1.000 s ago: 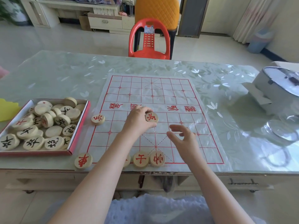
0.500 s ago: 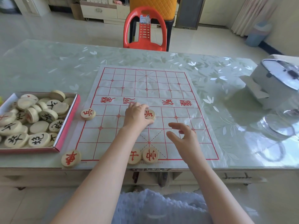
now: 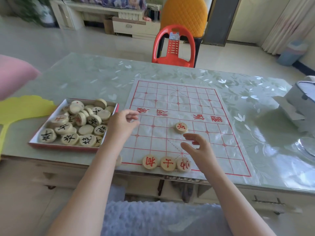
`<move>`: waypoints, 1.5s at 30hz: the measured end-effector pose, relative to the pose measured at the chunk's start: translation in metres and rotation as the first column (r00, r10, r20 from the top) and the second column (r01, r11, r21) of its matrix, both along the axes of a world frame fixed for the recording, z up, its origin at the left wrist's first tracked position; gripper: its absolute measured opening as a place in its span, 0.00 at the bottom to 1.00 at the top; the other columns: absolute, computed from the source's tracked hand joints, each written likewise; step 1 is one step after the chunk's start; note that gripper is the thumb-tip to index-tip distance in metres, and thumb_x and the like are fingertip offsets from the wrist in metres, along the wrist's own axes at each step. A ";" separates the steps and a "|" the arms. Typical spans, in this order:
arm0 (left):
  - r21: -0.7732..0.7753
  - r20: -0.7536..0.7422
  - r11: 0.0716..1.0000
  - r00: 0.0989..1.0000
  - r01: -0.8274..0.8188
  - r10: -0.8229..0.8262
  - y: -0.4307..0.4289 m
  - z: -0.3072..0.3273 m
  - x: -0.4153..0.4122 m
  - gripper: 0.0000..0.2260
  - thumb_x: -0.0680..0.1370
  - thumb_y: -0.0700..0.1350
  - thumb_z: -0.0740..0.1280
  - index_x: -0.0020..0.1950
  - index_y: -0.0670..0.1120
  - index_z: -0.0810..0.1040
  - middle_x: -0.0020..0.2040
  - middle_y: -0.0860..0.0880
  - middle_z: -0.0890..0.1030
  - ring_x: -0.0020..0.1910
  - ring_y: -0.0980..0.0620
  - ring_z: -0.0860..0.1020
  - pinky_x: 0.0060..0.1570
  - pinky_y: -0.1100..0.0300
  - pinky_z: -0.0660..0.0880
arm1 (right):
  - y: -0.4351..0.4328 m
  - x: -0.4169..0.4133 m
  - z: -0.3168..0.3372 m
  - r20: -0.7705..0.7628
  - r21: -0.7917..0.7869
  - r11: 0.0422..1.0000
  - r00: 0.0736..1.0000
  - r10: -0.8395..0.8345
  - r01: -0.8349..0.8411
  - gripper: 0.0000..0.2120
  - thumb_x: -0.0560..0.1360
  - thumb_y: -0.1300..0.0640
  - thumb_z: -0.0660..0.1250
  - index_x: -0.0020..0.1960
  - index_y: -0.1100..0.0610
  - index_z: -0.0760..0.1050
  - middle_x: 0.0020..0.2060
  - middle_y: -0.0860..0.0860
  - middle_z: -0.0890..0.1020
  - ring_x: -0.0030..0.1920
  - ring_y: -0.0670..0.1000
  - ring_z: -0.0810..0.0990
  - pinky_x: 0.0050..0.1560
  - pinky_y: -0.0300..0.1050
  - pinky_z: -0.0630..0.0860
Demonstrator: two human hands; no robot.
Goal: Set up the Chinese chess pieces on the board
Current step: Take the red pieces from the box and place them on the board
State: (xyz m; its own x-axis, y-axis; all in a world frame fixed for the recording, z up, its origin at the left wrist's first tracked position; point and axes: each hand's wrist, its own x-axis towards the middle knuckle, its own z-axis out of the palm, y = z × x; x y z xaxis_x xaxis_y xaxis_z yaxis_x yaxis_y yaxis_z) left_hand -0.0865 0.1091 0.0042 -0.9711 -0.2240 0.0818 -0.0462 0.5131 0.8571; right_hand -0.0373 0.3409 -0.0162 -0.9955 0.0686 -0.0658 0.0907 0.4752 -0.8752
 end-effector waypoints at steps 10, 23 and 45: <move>-0.144 -0.010 0.933 0.943 -0.329 0.331 -0.144 -0.014 0.035 0.13 0.70 0.36 0.68 0.54 0.43 0.80 0.52 0.45 0.82 0.53 0.46 0.79 0.52 0.57 0.72 | -0.113 -0.012 0.014 -0.047 0.018 0.967 0.966 0.253 -0.252 0.14 0.74 0.53 0.66 0.60 0.49 0.73 0.58 0.43 0.76 0.59 0.45 0.71 0.57 0.42 0.68; -0.361 0.033 0.842 0.897 -0.400 0.440 -0.196 -0.041 0.003 0.23 0.70 0.50 0.70 0.64 0.46 0.74 0.60 0.41 0.78 0.60 0.38 0.72 0.58 0.49 0.69 | -0.290 -0.080 -0.006 -0.228 0.377 0.843 0.844 0.486 -0.384 0.22 0.75 0.57 0.62 0.69 0.51 0.67 0.67 0.50 0.71 0.65 0.56 0.64 0.63 0.49 0.58; -0.128 -0.028 0.985 0.993 -0.118 0.116 -0.134 0.003 0.040 0.22 0.66 0.46 0.75 0.59 0.52 0.76 0.56 0.53 0.76 0.55 0.55 0.74 0.49 0.66 0.67 | -0.159 -0.043 0.015 -0.062 0.134 0.890 0.893 0.446 -0.435 0.21 0.70 0.52 0.72 0.60 0.54 0.73 0.54 0.49 0.71 0.48 0.42 0.72 0.47 0.28 0.67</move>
State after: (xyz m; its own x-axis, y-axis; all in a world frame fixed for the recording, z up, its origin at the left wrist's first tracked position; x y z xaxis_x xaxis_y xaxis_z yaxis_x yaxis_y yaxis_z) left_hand -0.0461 -0.0248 0.0074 -0.9366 -0.3223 0.1371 -0.0956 0.6118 0.7852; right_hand -0.0804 0.1820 -0.0011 -0.9264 -0.3764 0.0056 -0.2262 0.5447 -0.8075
